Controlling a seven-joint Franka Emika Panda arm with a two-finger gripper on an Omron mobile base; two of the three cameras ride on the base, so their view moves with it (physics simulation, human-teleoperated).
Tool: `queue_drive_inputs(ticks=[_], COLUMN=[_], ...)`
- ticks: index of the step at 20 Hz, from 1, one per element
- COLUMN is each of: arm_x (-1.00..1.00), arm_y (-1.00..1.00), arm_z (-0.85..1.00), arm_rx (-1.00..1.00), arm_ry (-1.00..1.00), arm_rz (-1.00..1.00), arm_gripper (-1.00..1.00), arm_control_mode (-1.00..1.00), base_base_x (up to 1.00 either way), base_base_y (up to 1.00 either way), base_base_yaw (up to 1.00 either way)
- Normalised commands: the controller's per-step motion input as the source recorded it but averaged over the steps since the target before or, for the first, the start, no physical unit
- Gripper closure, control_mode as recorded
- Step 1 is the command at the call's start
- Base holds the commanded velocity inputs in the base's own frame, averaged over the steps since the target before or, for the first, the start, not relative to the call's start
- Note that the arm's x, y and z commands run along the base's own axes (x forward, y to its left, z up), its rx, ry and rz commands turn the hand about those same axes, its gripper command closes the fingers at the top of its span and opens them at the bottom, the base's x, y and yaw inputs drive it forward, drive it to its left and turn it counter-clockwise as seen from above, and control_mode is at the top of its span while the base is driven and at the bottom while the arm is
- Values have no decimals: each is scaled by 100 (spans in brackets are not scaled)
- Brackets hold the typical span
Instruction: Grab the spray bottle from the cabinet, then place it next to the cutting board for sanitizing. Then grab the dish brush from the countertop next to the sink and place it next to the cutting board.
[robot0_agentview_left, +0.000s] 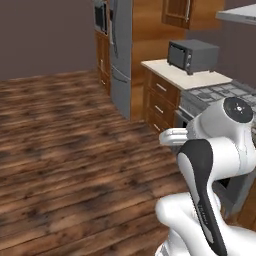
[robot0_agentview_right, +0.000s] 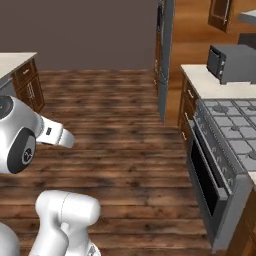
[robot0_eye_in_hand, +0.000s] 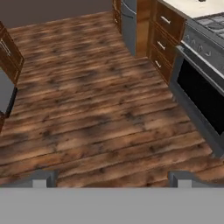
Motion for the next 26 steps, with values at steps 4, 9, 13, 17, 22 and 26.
queue_drive_inputs(ticks=[4,9,13,17,22,26], arm_x=[0,0,0,0,0,0], arm_y=[0,0,0,0,0,0], arm_z=[0,0,0,0,0,0], arm_rx=[0,0,0,0,0,0], arm_ry=[0,0,0,0,0,0], arm_rz=[0,0,0,0,0,0], arm_gripper=[-100,-100,-100,-100,-100,-100], arm_control_mode=[100,100,100,100,100,100], base_base_x=[53,51,38,36,30,33], base_base_y=[0,0,0,0,-24,-40], base_base_yaw=[47,47,46,48,47,52])
